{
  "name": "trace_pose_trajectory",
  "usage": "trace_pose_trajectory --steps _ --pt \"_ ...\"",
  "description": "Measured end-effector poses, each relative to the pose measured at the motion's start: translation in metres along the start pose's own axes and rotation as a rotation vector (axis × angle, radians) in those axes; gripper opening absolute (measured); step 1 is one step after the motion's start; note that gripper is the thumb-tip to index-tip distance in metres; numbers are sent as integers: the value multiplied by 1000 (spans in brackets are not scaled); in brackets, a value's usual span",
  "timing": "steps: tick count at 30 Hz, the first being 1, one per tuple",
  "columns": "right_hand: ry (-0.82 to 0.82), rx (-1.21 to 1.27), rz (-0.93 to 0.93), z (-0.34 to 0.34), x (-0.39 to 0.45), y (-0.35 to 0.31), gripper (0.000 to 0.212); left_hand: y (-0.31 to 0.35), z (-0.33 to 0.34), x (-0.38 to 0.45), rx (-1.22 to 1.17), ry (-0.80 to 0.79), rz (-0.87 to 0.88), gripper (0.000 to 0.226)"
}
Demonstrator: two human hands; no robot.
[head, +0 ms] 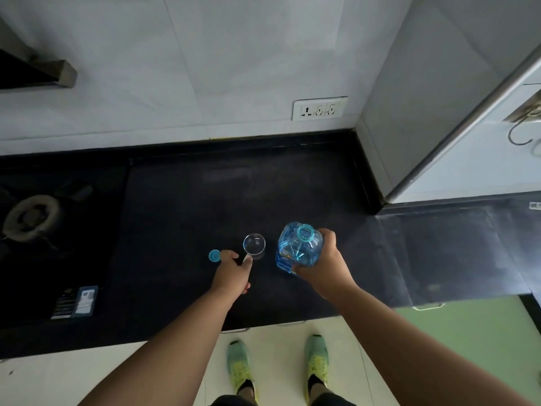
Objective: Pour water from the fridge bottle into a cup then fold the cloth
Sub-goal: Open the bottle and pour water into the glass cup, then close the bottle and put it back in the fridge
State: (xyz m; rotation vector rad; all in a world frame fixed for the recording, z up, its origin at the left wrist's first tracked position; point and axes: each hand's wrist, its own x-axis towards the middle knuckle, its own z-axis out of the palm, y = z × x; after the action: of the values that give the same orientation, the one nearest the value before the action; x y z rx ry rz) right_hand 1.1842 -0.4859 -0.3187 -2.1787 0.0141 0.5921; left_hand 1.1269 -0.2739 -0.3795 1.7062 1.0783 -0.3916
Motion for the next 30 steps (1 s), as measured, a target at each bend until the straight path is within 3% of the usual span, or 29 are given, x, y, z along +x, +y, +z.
trace_pose_trajectory --steps 6,10,13,16,22,27,30 --pt "9 6 -19 1 2 2 91 2 -46 10 342 309 238 46" --pt "8 11 -18 0 3 3 91 3 -51 24 609 145 188 67" --pt "-1 8 -14 1 2 3 91 -3 -47 29 640 96 195 57" --pt "6 4 -13 1 1 2 90 -9 -43 29 596 136 227 40" --pt "16 -39 3 1 1 5 97 -17 -46 11 284 272 214 32" --pt "-105 -113 21 -21 -9 -5 134 8 -50 -16 56 275 511 26" --pt "12 -114 -68 -45 -22 -21 107 39 -46 -40 -21 236 696 29"
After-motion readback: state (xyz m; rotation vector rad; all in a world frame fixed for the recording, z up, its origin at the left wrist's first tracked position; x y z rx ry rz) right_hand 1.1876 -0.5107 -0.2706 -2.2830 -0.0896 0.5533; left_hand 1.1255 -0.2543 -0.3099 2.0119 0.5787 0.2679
